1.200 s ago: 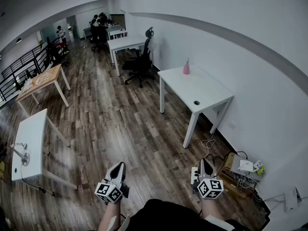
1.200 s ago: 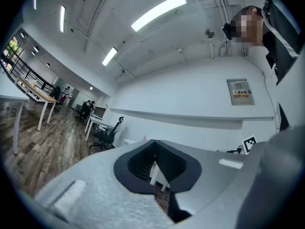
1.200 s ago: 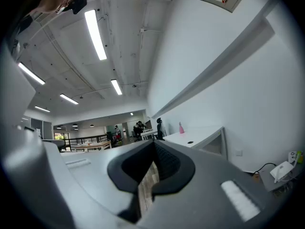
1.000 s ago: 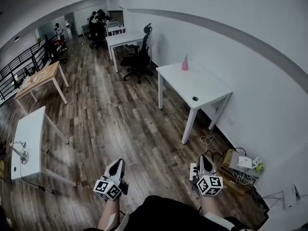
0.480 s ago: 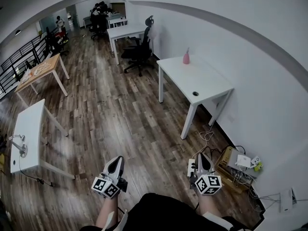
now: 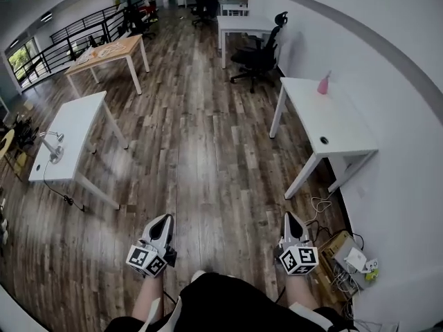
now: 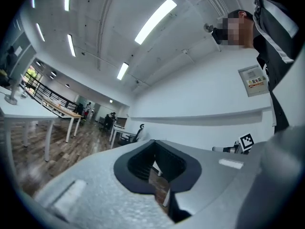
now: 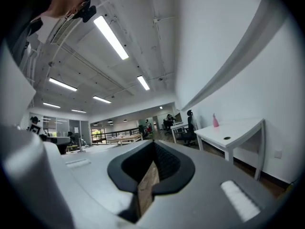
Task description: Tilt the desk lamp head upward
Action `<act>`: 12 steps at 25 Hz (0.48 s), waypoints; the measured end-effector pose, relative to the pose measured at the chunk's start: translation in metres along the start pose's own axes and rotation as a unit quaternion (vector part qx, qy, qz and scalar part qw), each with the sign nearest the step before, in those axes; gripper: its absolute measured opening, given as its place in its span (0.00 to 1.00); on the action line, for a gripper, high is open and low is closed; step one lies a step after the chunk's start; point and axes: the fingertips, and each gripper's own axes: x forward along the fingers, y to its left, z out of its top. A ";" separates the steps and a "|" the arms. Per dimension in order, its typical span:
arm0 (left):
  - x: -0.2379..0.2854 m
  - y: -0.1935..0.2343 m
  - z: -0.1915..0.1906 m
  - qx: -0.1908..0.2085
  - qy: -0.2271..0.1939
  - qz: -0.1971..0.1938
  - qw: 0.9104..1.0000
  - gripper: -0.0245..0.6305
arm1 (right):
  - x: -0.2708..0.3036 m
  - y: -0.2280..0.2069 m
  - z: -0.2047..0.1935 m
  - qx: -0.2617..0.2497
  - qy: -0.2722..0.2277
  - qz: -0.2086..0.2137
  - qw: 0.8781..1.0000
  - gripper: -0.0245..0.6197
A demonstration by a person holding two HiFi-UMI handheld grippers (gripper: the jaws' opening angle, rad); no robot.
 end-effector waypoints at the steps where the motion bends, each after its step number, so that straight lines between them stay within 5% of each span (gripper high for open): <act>1: -0.010 0.005 0.001 0.003 -0.003 0.020 1.000 0.04 | 0.005 0.005 0.000 0.000 0.003 0.015 1.000 0.04; 7: -0.062 0.019 0.003 0.002 -0.029 0.107 0.994 0.04 | 0.031 0.029 -0.013 -0.009 0.026 0.084 0.996 0.04; 12: -0.111 0.044 -0.006 0.020 0.004 0.194 0.981 0.04 | 0.040 0.068 -0.026 0.008 0.043 0.143 0.989 0.04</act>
